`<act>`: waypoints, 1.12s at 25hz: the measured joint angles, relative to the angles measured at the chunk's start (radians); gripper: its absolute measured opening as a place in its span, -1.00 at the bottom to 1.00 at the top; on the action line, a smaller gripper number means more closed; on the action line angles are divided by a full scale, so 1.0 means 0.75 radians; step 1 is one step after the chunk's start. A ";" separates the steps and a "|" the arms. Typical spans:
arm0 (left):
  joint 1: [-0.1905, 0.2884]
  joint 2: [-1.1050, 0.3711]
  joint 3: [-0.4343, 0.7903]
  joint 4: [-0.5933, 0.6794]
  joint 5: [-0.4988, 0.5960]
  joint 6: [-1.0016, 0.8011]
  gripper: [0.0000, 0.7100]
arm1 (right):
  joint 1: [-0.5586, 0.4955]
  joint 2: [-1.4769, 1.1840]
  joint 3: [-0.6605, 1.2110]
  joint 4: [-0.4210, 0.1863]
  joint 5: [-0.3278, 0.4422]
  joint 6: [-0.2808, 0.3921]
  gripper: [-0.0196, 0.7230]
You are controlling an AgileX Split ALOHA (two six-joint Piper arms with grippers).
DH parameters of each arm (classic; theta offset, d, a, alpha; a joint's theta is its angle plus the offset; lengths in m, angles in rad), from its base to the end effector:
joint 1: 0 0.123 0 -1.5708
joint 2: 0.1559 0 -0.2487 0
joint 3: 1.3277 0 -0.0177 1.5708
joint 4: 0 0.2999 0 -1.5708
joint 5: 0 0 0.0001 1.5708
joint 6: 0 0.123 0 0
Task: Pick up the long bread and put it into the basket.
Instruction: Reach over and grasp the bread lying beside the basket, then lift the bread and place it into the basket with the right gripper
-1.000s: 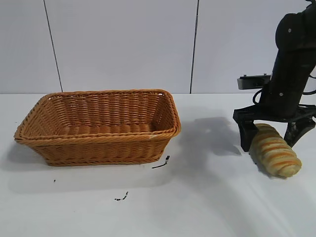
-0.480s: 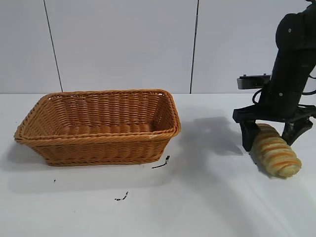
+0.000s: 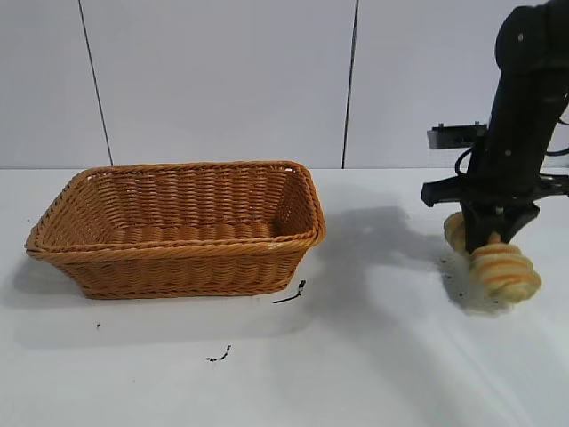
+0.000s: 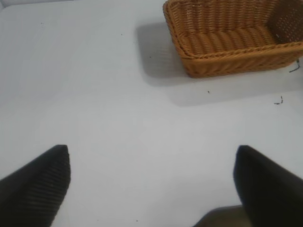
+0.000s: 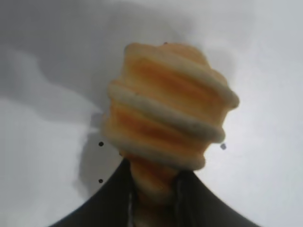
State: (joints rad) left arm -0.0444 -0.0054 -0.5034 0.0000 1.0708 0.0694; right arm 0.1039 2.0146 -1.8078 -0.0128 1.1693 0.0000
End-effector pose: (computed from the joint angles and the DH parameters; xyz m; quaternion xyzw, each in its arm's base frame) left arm 0.1016 -0.0045 0.2870 0.0485 0.8522 0.0065 0.5209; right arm 0.4719 0.0478 0.1919 -0.0531 0.9886 0.0011 0.1406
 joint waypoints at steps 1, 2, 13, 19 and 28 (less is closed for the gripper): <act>0.000 0.000 0.000 0.000 0.000 0.000 0.96 | 0.008 -0.001 -0.054 0.000 0.024 -0.010 -0.64; 0.000 0.000 0.000 0.000 0.000 0.000 0.96 | 0.017 -0.001 -0.094 0.001 0.039 -0.022 -0.64; 0.000 0.000 0.000 0.000 0.000 0.000 0.96 | 0.285 0.219 -0.478 0.017 0.057 -0.238 -0.64; 0.000 0.000 0.000 0.000 0.000 0.000 0.96 | 0.520 0.287 -0.529 0.039 -0.028 -0.579 -0.70; 0.000 0.000 0.000 0.000 0.000 0.000 0.96 | 0.721 0.451 -0.531 0.107 -0.281 -1.174 -0.70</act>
State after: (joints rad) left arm -0.0444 -0.0054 -0.5034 0.0000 1.0708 0.0694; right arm 0.6448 2.3526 -2.2060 0.0673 0.9589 -0.8806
